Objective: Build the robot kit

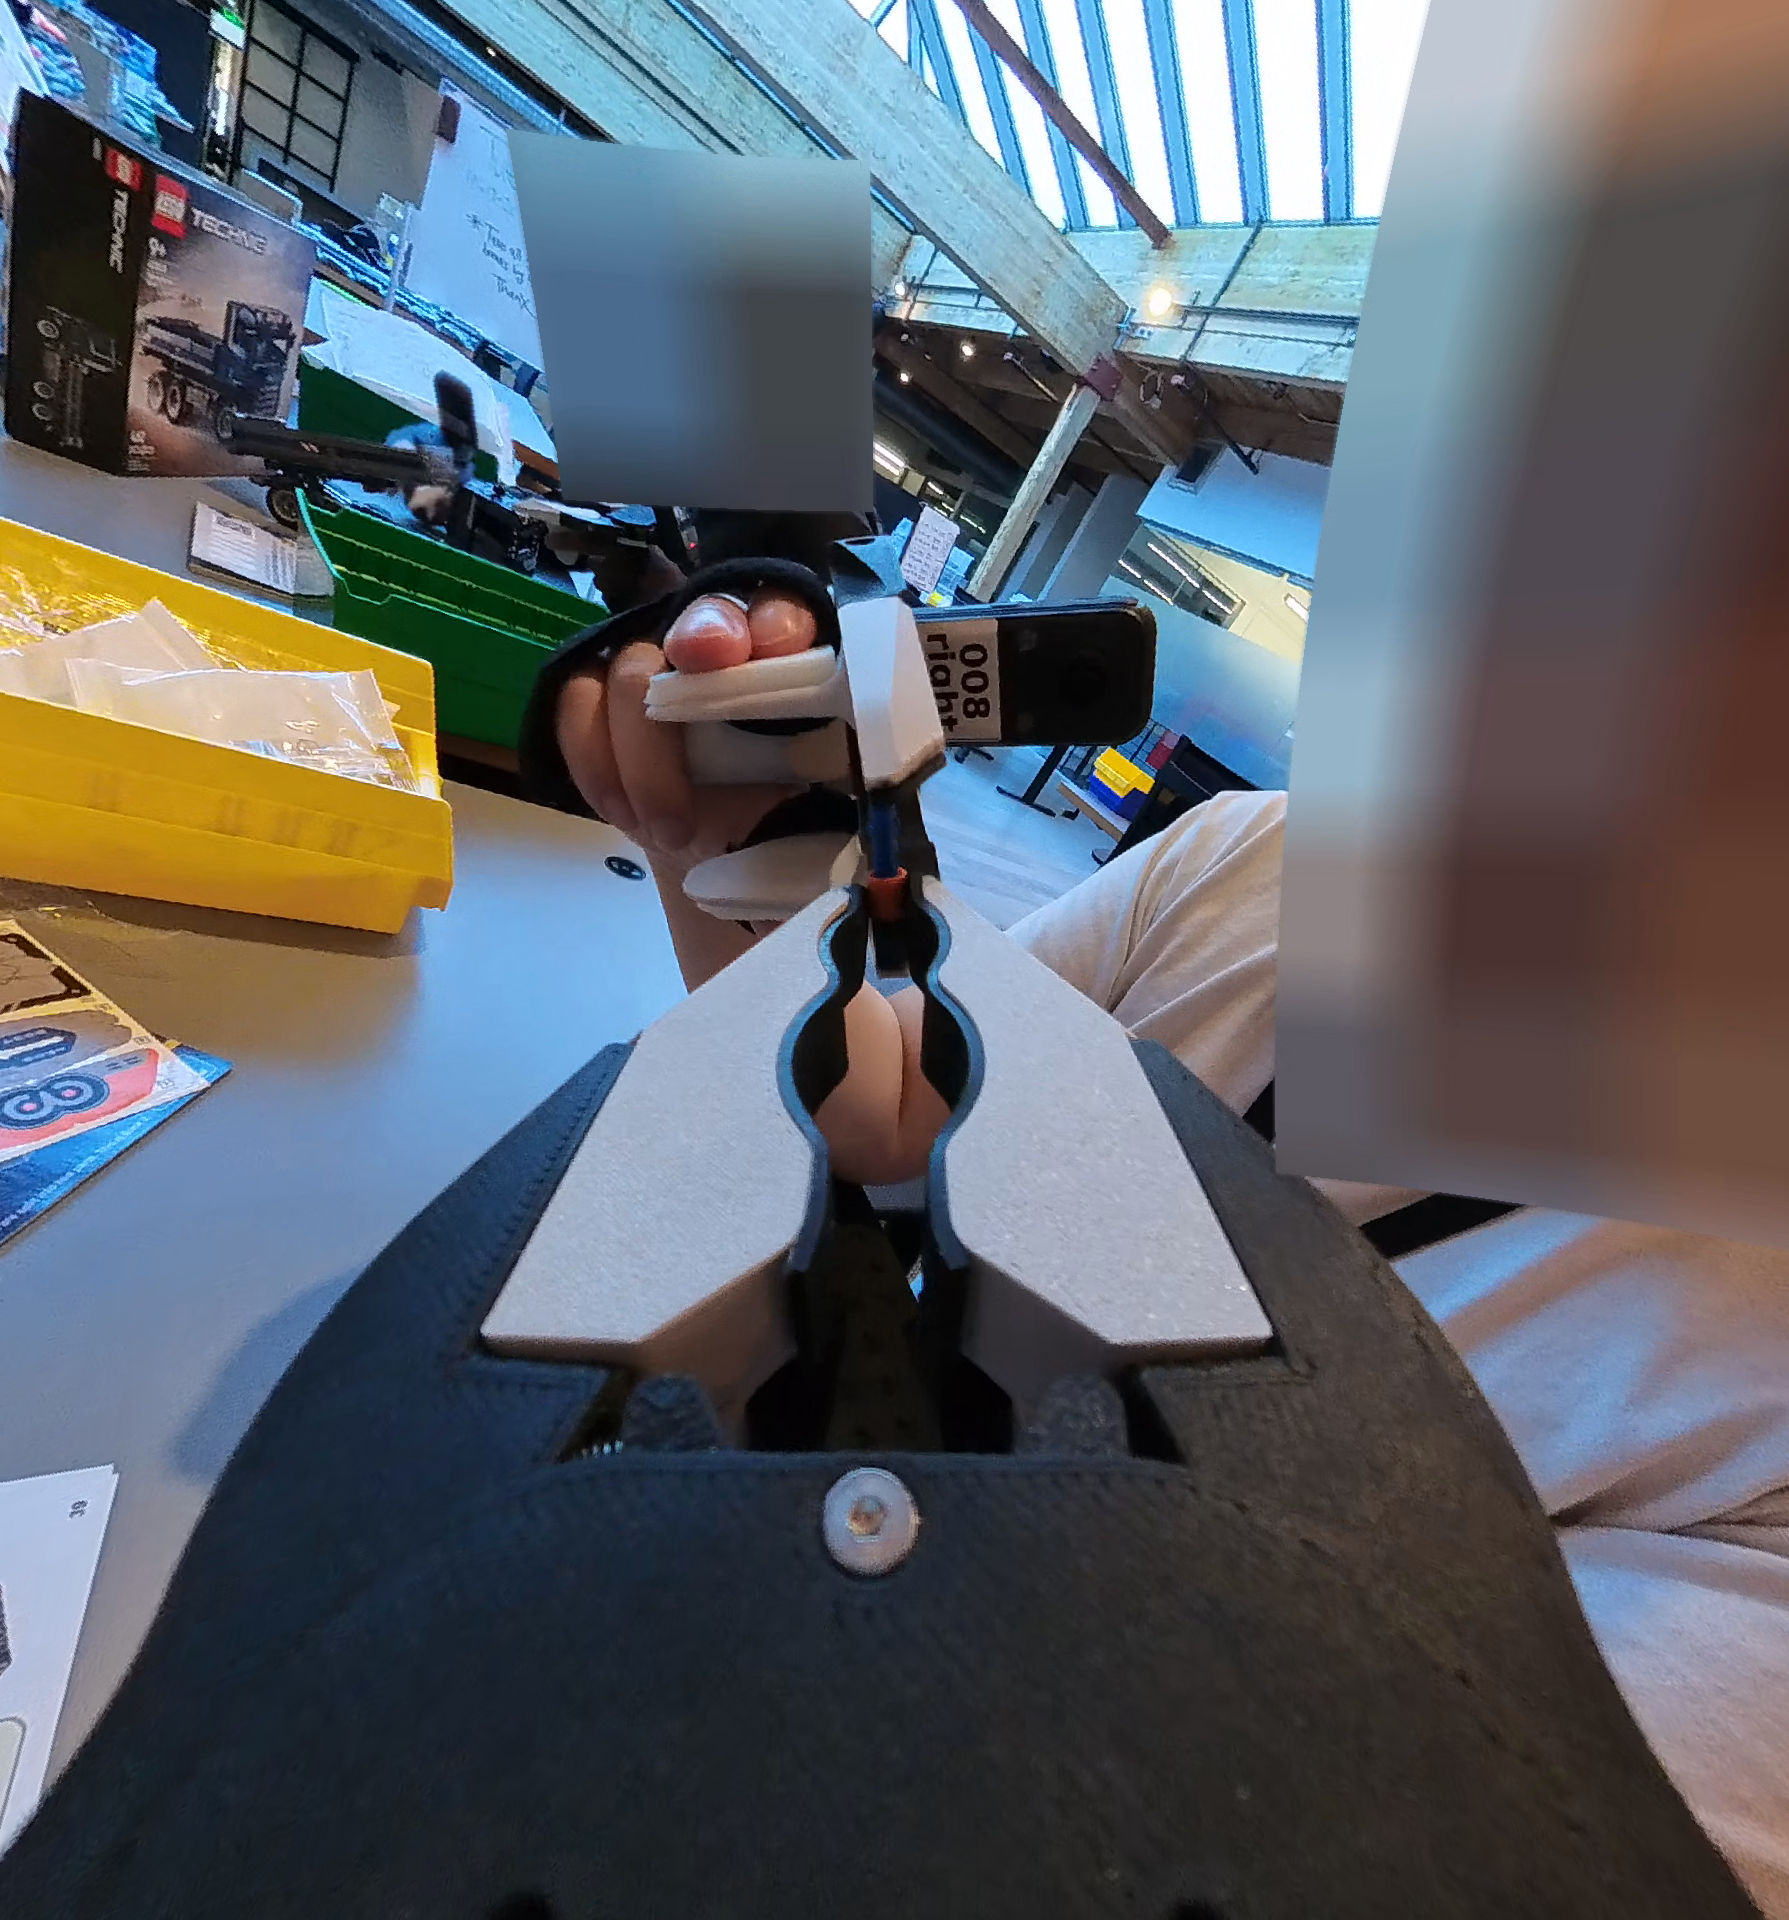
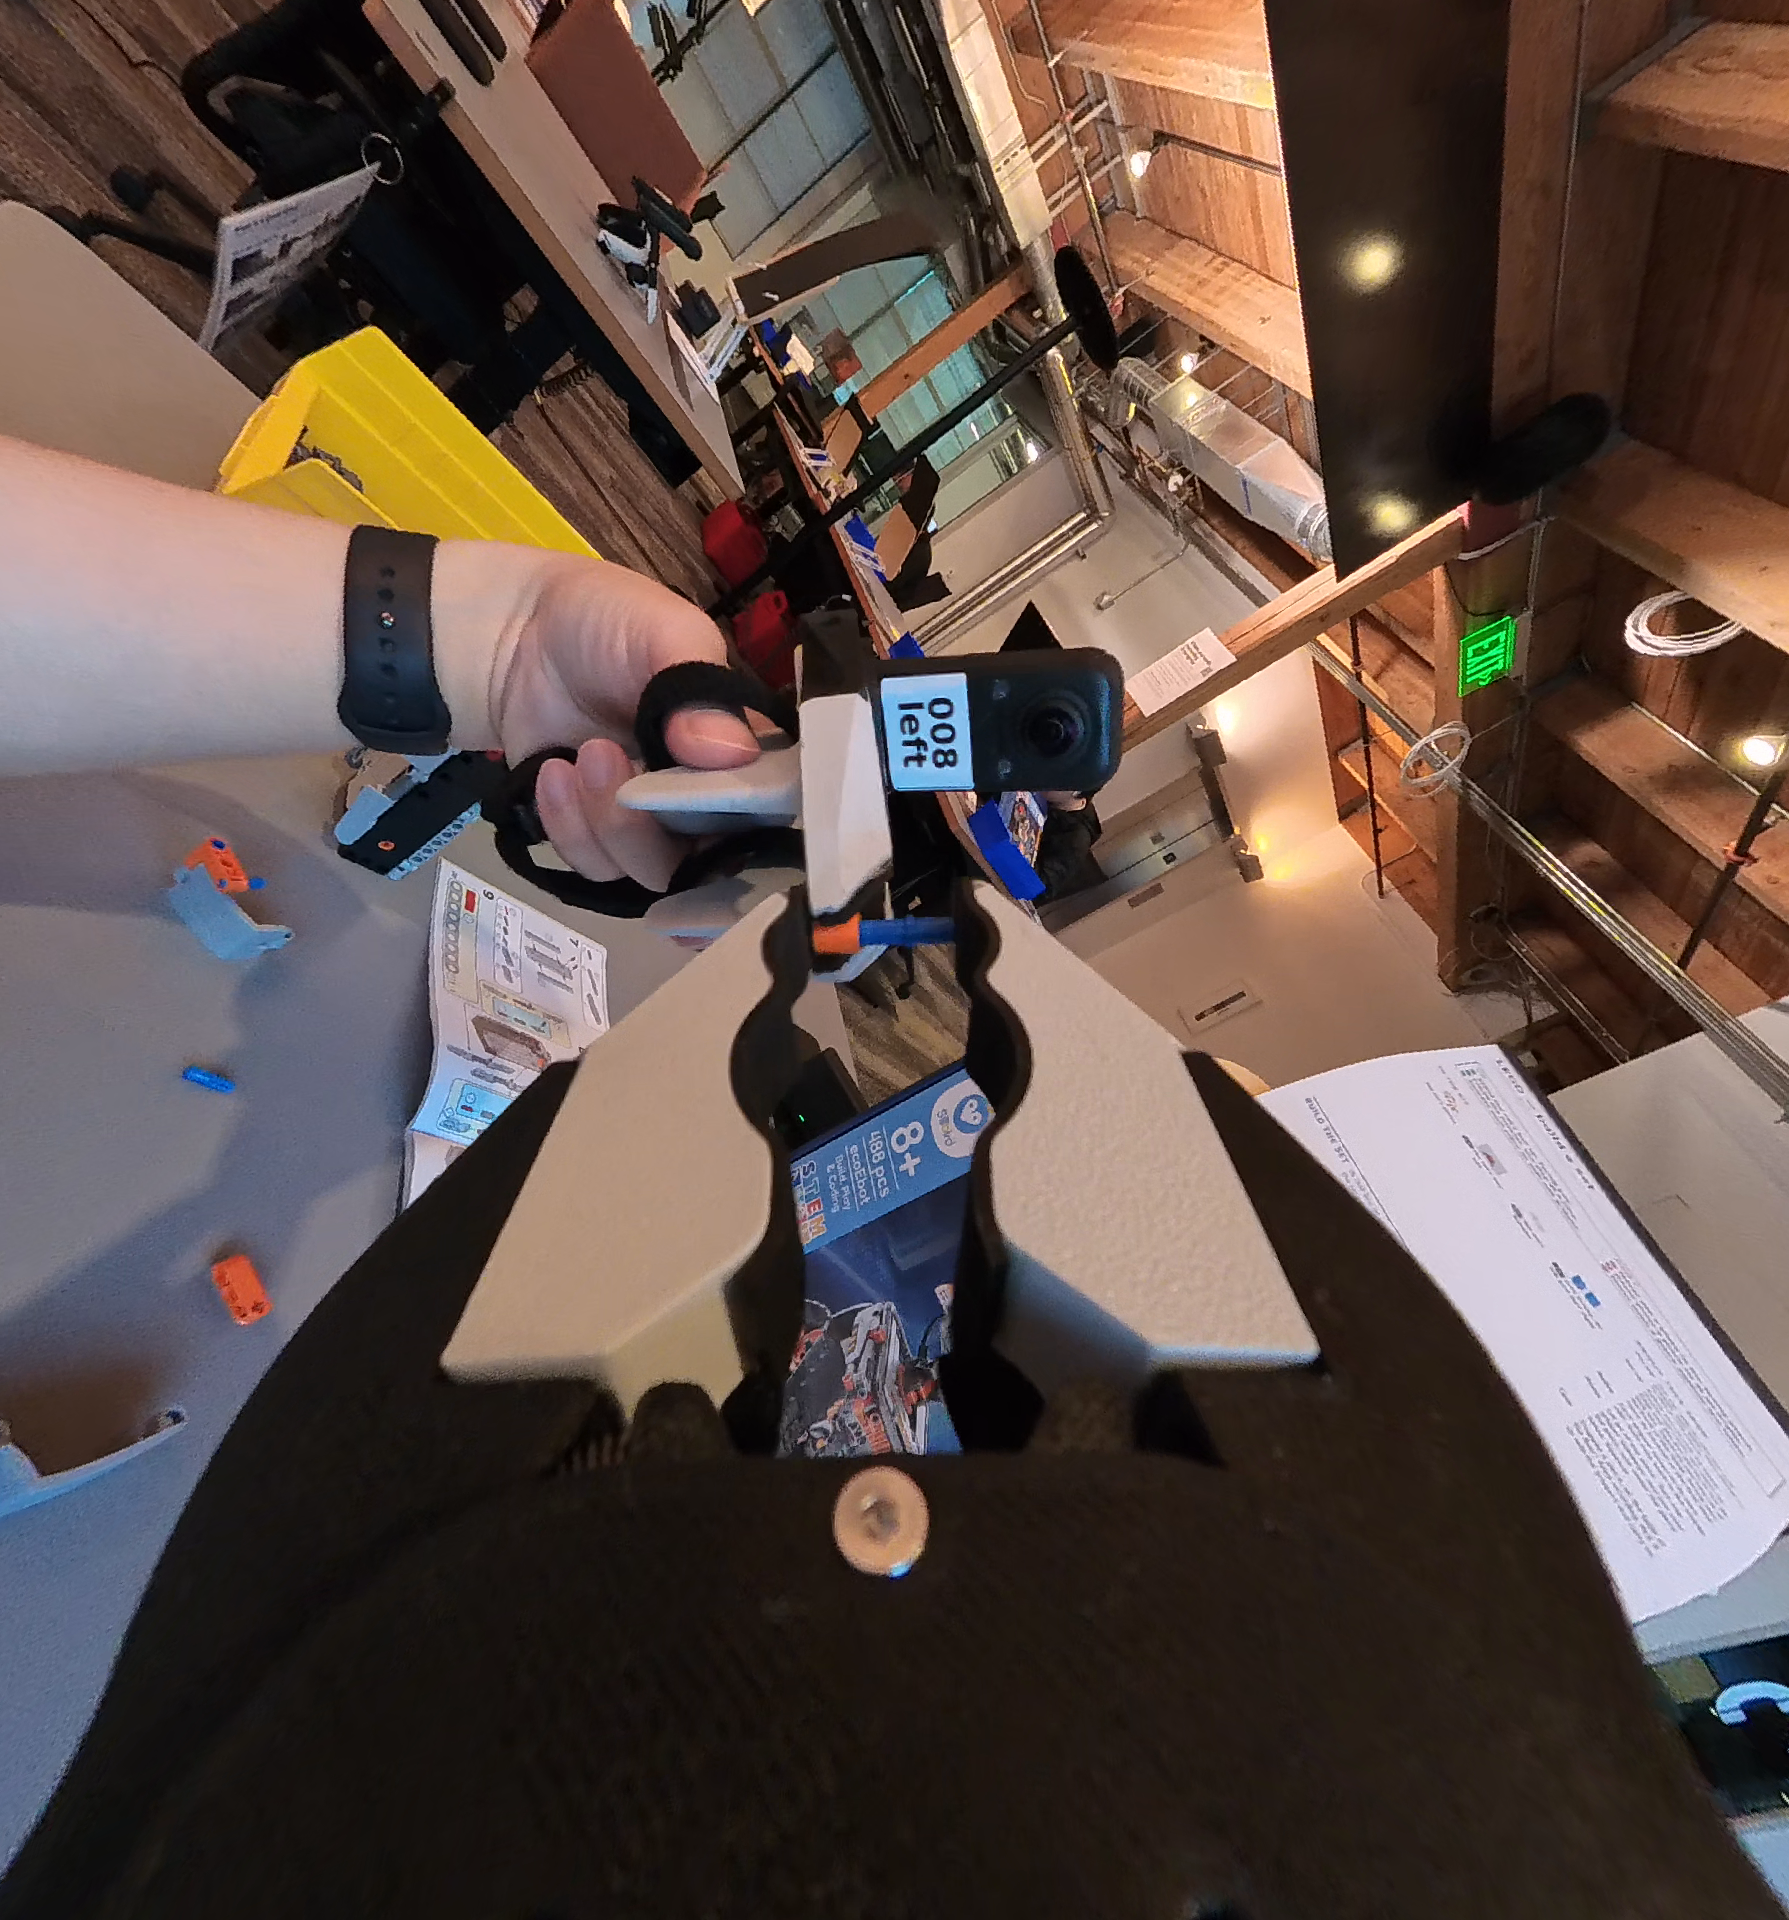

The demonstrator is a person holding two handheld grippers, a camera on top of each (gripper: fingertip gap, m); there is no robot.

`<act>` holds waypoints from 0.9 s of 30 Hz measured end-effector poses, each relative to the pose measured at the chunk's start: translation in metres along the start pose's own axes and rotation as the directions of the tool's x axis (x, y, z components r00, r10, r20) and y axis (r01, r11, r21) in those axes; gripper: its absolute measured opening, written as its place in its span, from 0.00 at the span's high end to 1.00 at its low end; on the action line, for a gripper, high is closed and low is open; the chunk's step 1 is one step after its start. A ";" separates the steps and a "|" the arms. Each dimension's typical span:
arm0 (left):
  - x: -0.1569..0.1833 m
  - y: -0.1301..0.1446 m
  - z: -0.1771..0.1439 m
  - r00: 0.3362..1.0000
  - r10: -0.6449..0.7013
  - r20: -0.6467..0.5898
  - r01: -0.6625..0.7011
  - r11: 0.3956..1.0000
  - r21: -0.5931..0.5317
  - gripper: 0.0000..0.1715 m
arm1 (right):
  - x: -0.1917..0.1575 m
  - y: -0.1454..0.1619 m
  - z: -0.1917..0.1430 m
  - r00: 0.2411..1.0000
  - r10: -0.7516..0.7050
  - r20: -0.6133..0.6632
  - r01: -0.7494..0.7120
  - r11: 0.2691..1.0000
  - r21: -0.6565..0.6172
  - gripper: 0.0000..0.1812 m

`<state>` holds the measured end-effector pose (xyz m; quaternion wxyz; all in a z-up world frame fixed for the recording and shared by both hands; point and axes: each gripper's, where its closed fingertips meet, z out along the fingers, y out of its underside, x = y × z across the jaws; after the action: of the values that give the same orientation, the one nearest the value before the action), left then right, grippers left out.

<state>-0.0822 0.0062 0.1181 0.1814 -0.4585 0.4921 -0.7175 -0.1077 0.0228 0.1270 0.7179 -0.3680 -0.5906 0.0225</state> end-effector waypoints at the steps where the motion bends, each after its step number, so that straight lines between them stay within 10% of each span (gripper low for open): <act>1: 0.000 -0.001 -0.001 1.000 -0.001 0.005 0.001 1.000 0.003 0.97 | 0.000 0.000 -0.001 1.000 -0.003 0.002 0.003 1.000 -0.006 0.85; 27: -0.004 -0.006 -0.002 0.998 0.004 0.062 -0.006 1.000 0.026 0.97 | 0.005 0.004 -0.007 0.998 0.055 0.011 -0.055 0.998 -0.016 0.88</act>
<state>-0.0808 0.0127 0.1213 0.2044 -0.4769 0.4779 -0.7088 -0.0986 0.0246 0.1284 0.7106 -0.3895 -0.5846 0.0396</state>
